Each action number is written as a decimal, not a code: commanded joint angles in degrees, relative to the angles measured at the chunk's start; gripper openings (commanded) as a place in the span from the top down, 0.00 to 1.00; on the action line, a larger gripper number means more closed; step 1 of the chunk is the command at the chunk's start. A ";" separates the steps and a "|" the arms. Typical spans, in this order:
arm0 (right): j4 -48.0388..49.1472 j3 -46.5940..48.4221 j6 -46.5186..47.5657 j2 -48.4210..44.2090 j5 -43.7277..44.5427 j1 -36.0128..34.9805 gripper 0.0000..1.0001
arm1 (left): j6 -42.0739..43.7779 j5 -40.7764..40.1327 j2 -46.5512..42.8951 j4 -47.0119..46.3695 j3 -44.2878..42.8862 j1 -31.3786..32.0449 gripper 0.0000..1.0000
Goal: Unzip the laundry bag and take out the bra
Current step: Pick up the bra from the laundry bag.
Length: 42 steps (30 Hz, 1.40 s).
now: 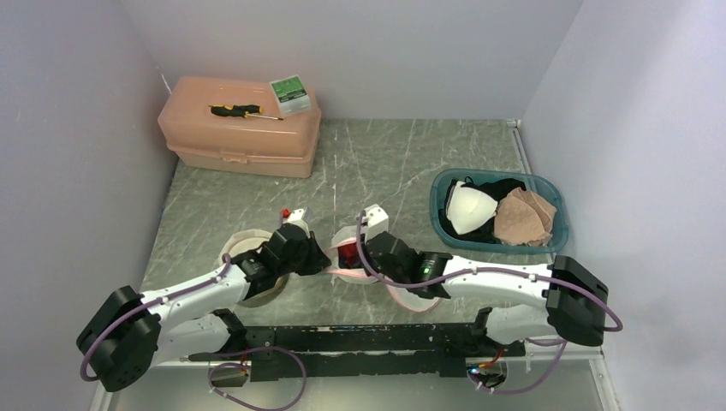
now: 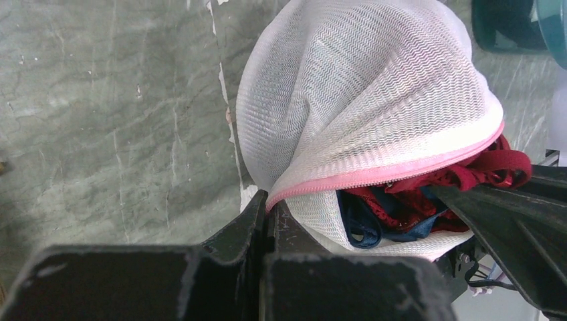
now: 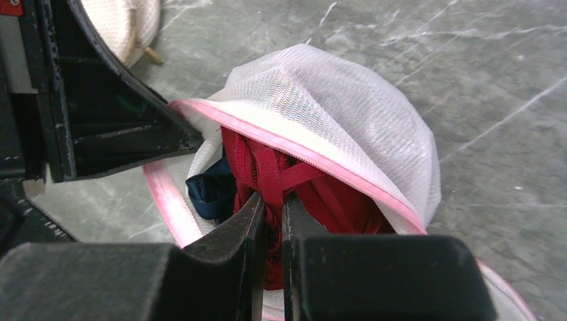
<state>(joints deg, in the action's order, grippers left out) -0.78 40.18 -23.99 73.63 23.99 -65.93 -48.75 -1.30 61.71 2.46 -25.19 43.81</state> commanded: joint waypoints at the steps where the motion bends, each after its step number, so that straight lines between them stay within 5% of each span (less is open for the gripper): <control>1: 8.22 -4.08 -4.01 -4.74 -13.05 4.67 1.00 | 0.85 0.17 0.70 -0.36 -2.47 0.13 0.97; 6: 16.19 -9.77 -9.94 -10.95 -28.51 13.06 1.00 | 1.24 -0.05 1.12 -0.24 -3.18 0.12 0.97; 12: 14.13 -9.78 -10.15 -12.64 -30.36 14.61 1.00 | 1.40 -0.03 1.20 -0.59 -3.72 0.12 0.97; 19: 12.13 -9.28 -10.02 -12.16 -29.79 14.61 0.52 | 1.19 0.77 1.82 -2.00 -3.92 0.11 0.97; 28: 9.88 -8.75 -10.39 -11.72 -30.18 14.43 0.39 | 1.19 2.34 1.62 -3.60 -3.89 0.11 0.97; 33: -0.48 -3.44 -5.59 -14.55 -17.63 7.54 0.33 | 1.18 2.69 0.90 -3.02 -4.40 0.10 0.97; 42: -15.13 7.63 -4.35 -2.79 -1.08 0.17 0.31 | 0.90 2.60 -0.11 -2.55 -4.79 0.08 0.97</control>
<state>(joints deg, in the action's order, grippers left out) -8.05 44.29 -29.08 65.87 13.28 -64.95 -48.56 0.40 62.83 1.32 -27.79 43.86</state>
